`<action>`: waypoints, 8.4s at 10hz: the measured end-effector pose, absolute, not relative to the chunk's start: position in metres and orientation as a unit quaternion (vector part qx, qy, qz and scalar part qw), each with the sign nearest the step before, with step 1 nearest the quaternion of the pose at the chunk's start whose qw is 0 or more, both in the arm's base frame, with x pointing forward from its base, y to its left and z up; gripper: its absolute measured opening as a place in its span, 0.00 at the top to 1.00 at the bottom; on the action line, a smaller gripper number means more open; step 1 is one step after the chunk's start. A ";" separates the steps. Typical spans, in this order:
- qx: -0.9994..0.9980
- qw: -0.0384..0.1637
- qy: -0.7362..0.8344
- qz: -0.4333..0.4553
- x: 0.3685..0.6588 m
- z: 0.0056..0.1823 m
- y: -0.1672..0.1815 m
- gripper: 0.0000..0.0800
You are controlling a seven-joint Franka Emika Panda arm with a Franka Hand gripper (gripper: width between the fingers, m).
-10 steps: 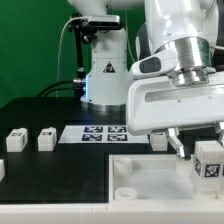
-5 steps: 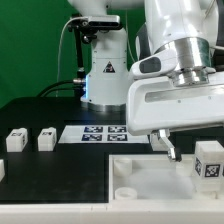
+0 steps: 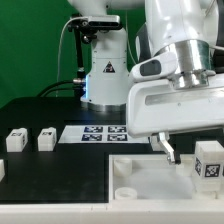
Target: Assemble one leg
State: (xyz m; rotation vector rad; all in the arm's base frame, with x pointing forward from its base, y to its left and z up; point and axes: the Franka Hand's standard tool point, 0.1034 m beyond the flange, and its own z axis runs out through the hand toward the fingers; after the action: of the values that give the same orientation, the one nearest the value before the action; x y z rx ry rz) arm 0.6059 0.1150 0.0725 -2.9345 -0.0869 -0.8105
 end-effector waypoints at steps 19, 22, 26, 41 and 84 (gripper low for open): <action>-0.967 0.057 0.243 0.053 0.626 0.079 0.110 0.64; -0.830 0.063 0.554 0.012 0.618 0.076 0.128 0.64; -0.754 0.070 0.653 0.015 0.621 0.075 0.127 0.63; -0.988 0.046 0.144 -0.019 0.623 0.076 0.119 0.58; -0.931 0.043 0.363 -0.015 0.630 0.075 0.114 0.19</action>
Offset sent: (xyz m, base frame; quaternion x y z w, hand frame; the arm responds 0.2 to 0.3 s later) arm 0.0134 -0.0057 0.0112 -0.0030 -0.1950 0.0006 0.9808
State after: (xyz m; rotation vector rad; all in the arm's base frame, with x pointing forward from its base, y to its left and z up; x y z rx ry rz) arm 0.6304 0.1139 0.0754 -2.8475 1.1100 -0.0451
